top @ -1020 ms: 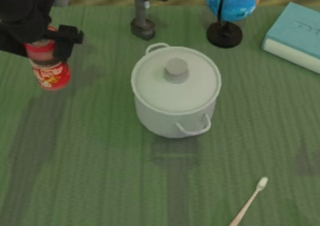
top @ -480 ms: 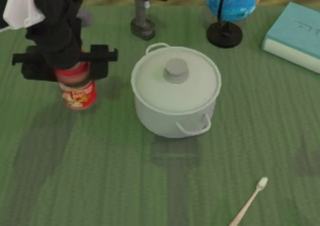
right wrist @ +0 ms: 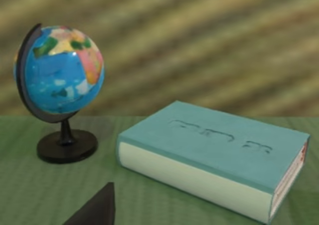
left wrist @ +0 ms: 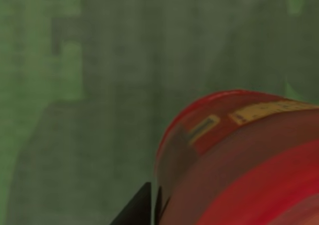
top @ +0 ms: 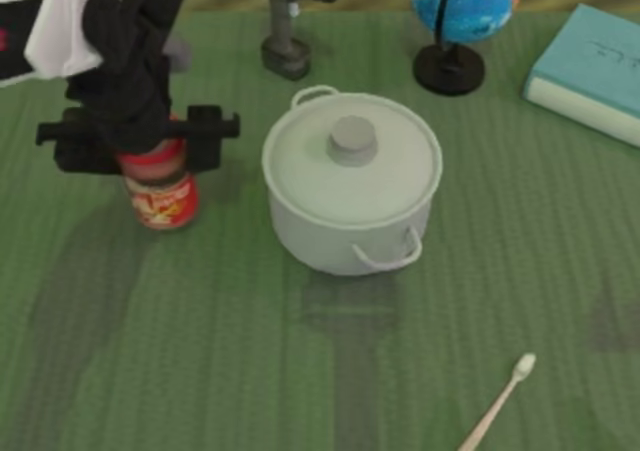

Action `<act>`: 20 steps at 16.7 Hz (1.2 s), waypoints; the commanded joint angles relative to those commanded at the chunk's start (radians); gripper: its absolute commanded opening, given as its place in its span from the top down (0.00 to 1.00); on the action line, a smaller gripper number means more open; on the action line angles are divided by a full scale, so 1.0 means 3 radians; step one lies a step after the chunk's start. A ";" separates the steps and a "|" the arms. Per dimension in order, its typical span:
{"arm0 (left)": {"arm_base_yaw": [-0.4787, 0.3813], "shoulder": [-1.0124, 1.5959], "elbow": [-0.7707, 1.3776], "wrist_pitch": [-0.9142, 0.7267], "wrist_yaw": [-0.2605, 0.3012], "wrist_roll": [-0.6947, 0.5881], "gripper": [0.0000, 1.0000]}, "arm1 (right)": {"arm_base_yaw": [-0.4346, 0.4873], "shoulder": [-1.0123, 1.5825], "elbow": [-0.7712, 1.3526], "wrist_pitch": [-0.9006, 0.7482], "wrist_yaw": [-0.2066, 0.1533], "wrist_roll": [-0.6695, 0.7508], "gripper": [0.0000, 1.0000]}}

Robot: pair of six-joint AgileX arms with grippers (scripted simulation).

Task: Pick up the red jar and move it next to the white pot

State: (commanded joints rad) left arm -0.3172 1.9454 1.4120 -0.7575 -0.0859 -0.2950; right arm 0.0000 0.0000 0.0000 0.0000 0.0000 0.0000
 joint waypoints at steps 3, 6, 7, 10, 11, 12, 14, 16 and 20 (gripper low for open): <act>0.0005 0.0108 -0.0107 0.0246 0.0005 0.0008 1.00 | 0.0000 0.0000 0.0000 0.0000 0.0000 0.0000 0.00; 0.0005 0.0121 -0.0119 0.0271 0.0005 0.0010 1.00 | 0.0000 0.0000 0.0000 0.0000 0.0000 0.0000 0.00; 0.0005 0.0121 -0.0119 0.0271 0.0005 0.0010 1.00 | 0.0000 0.0000 0.0000 0.0000 0.0000 0.0000 0.00; 0.0005 0.0121 -0.0119 0.0271 0.0005 0.0010 0.77 | 0.0000 0.0000 0.0000 0.0000 0.0000 0.0000 0.00; 0.0005 0.0121 -0.0119 0.0271 0.0005 0.0010 0.70 | 0.0000 0.0000 0.0000 0.0000 0.0000 0.0000 0.00; 0.0005 0.0121 -0.0119 0.0271 0.0005 0.0010 0.62 | 0.0000 0.0000 0.0000 0.0000 0.0000 0.0000 0.00; 0.0005 0.0121 -0.0119 0.0271 0.0005 0.0010 0.47 | 0.0000 0.0000 0.0000 0.0000 0.0000 0.0000 0.00; 0.0005 0.0121 -0.0119 0.0271 0.0005 0.0010 0.32 | 0.0000 0.0000 0.0000 0.0000 0.0000 0.0000 0.00; 0.0005 0.0121 -0.0119 0.0271 0.0005 0.0010 0.02 | 0.0000 0.0000 0.0000 0.0000 0.0000 0.0000 0.00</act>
State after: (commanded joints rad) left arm -0.3155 1.9817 1.3763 -0.6763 -0.0843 -0.2921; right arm 0.0000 0.0000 0.0000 0.0000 0.0000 0.0000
